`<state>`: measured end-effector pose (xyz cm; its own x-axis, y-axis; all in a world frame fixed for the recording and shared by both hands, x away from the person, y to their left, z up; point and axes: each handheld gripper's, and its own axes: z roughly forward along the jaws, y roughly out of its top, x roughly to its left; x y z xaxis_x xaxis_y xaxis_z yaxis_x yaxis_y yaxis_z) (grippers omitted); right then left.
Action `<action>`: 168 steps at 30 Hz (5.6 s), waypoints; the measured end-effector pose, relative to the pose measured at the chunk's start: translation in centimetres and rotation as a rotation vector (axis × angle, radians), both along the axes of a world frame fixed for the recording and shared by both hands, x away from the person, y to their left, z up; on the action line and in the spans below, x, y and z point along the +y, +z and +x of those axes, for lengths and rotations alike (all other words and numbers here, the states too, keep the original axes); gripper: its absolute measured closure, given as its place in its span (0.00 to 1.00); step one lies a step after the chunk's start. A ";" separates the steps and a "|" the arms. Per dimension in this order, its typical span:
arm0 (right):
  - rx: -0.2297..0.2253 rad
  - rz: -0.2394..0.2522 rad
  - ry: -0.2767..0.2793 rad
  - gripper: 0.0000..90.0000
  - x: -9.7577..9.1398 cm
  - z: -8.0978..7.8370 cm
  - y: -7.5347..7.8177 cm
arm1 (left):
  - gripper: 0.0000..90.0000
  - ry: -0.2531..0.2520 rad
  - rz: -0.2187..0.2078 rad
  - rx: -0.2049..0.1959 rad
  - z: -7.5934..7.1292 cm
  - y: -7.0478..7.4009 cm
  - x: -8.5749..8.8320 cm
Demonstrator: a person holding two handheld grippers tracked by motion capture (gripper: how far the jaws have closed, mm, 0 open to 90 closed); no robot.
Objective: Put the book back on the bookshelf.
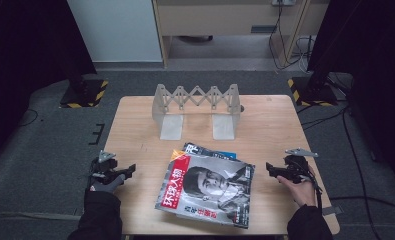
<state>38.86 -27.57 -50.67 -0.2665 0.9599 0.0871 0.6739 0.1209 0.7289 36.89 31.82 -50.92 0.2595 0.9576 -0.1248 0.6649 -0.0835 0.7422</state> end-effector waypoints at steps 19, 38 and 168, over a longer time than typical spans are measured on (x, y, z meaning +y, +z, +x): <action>-0.063 0.124 0.101 0.10 2.7 -3.4 4.3 | 0.22 -0.119 -0.137 -0.053 -3.5 3.1 -3.1; -0.020 0.138 0.230 0.10 6.7 -6.2 4.0 | 0.25 -0.272 -0.162 0.000 -7.2 3.5 -7.4; 0.062 0.107 0.302 0.06 10.7 -7.1 1.2 | 0.53 -0.422 -0.516 0.238 -5.0 3.3 -9.4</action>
